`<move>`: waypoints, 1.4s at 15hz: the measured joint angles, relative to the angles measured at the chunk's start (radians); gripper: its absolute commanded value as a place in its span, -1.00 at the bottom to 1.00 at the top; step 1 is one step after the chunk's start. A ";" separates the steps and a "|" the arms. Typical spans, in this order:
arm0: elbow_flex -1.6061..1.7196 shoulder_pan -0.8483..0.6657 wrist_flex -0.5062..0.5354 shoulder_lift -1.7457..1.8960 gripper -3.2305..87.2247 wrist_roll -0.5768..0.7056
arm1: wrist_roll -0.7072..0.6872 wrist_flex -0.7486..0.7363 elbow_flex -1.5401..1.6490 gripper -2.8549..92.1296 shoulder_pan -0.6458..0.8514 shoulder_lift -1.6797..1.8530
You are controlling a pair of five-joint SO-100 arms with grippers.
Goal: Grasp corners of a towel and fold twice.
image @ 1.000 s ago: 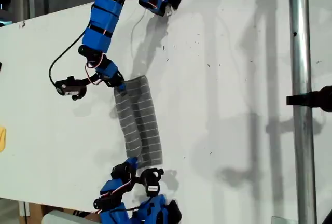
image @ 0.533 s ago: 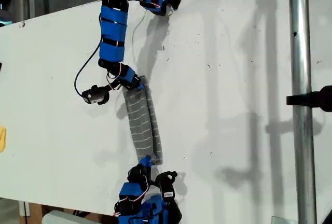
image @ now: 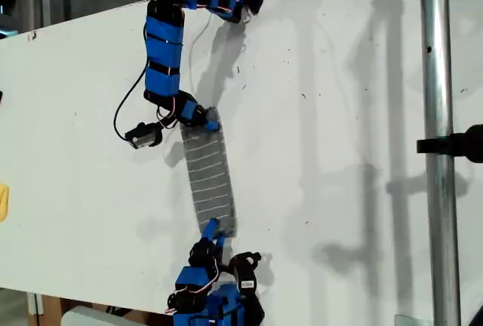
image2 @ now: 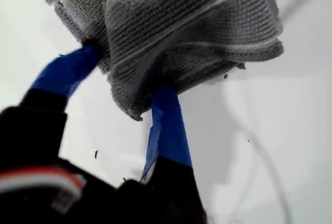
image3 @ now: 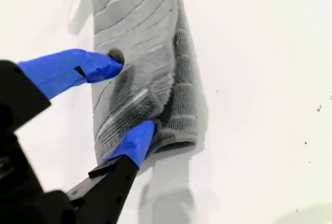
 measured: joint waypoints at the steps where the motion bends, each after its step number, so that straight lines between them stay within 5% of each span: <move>1: -0.020 0.006 0.044 0.017 -0.39 0.002 | 0.000 0.044 0.000 -0.24 0.012 0.035; 5: -0.057 0.029 0.210 0.256 -0.44 0.002 | 0.051 0.156 0.135 -0.50 0.129 0.376; 8: 0.124 0.058 0.364 0.733 -0.51 0.011 | 0.201 0.202 0.420 -0.49 0.229 0.730; 11: 0.227 0.133 0.371 0.819 -0.55 0.000 | 0.380 0.172 0.778 -0.08 0.213 1.066; 14: 0.331 0.170 0.362 0.828 -0.63 -0.017 | 0.581 0.109 1.008 -0.04 0.163 1.197; 21: 0.402 0.232 0.282 0.828 -0.94 -0.071 | 0.514 -0.288 0.807 0.03 0.173 0.689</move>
